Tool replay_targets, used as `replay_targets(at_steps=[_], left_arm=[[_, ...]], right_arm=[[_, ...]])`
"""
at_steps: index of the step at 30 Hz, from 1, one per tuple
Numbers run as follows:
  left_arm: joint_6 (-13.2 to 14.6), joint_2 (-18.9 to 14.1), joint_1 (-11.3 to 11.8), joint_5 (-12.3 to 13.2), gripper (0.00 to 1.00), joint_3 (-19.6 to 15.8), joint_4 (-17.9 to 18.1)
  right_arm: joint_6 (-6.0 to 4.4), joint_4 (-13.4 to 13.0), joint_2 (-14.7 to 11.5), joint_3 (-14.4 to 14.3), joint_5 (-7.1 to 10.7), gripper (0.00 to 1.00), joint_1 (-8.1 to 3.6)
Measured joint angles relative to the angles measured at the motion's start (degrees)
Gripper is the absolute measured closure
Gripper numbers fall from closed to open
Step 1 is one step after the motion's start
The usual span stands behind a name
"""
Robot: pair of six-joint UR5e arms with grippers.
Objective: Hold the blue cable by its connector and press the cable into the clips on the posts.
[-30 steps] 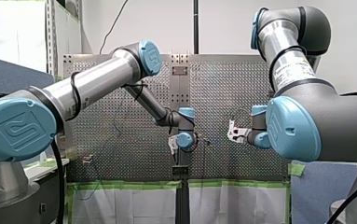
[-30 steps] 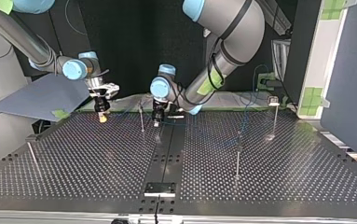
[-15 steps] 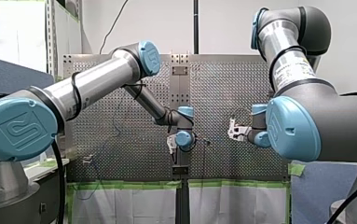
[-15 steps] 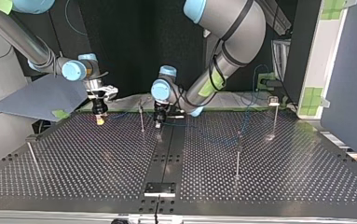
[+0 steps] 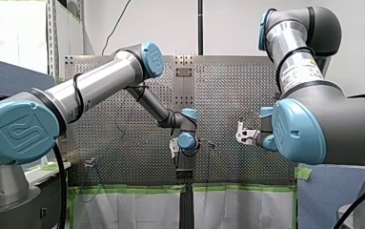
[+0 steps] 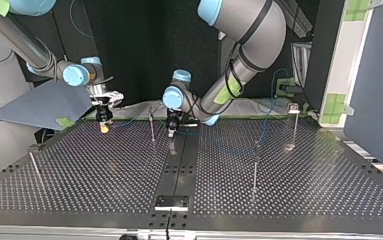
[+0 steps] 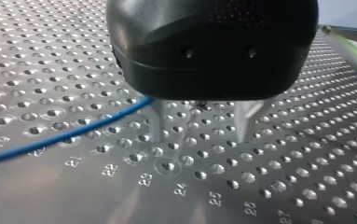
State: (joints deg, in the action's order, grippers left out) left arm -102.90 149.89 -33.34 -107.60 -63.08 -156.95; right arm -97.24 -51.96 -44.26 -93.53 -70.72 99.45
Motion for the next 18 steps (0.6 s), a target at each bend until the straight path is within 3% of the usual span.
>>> replay_targets(at_steps=[18], left_arm=[[6.58, -0.37, -0.96, -3.16, 0.0, 0.0, -7.86]], right_arm=[[0.04, -0.19, -0.01, -0.05, 0.91, 1.0, -0.06]])
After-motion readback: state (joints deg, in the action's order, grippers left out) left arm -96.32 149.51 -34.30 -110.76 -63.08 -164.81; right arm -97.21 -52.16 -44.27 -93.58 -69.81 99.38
